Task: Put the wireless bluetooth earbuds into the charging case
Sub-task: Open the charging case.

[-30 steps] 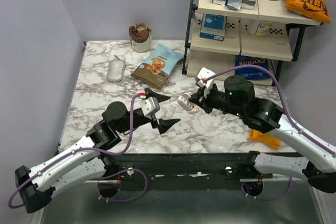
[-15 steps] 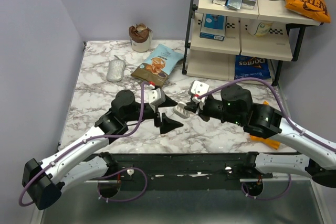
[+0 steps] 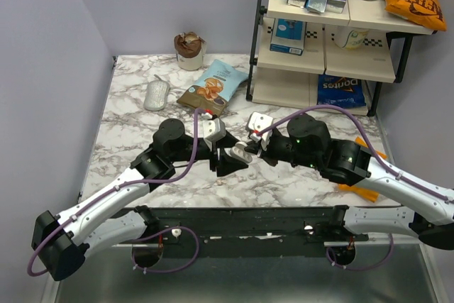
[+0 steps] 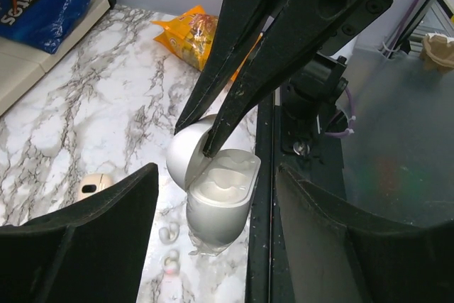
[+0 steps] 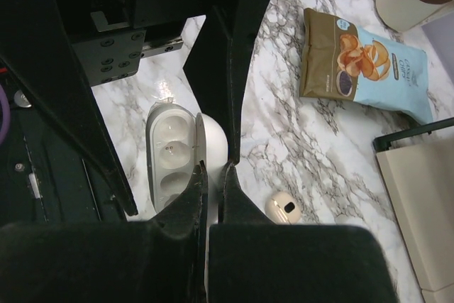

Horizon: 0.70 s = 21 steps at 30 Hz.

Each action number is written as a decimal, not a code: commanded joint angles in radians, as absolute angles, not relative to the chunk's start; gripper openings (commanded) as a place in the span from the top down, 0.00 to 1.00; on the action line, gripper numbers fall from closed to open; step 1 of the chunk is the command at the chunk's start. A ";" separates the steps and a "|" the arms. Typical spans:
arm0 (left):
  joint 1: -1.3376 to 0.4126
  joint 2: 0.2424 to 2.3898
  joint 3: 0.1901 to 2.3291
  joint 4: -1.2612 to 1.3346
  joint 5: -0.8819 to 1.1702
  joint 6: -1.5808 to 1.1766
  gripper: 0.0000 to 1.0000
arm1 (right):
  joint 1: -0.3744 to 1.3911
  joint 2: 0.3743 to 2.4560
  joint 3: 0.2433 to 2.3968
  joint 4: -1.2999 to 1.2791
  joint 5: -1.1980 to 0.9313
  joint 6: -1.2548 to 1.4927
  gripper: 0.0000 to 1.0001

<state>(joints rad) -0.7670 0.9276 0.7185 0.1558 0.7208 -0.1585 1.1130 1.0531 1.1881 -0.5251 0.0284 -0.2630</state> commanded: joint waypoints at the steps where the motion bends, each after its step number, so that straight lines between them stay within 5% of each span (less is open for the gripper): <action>1: -0.762 0.925 0.716 0.181 0.759 -0.155 0.27 | 1.121 1.054 1.195 -0.511 0.015 -0.256 0.99; 5: -0.762 0.928 0.713 0.183 0.756 -0.152 0.28 | 1.121 1.051 1.198 -0.511 0.009 -0.253 0.99; 16: -0.762 0.942 0.696 0.221 0.795 -0.167 0.52 | 1.120 1.042 1.207 -0.514 0.008 -0.245 0.99; 21: -0.762 0.942 0.689 0.210 0.785 -0.164 0.40 | 1.120 1.039 1.210 -0.514 0.008 -0.239 0.99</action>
<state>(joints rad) -0.7658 0.9375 0.7036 0.1894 0.7551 -0.1677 1.1130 1.0527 1.1881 -0.5251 0.0277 -0.2516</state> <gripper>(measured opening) 0.541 0.032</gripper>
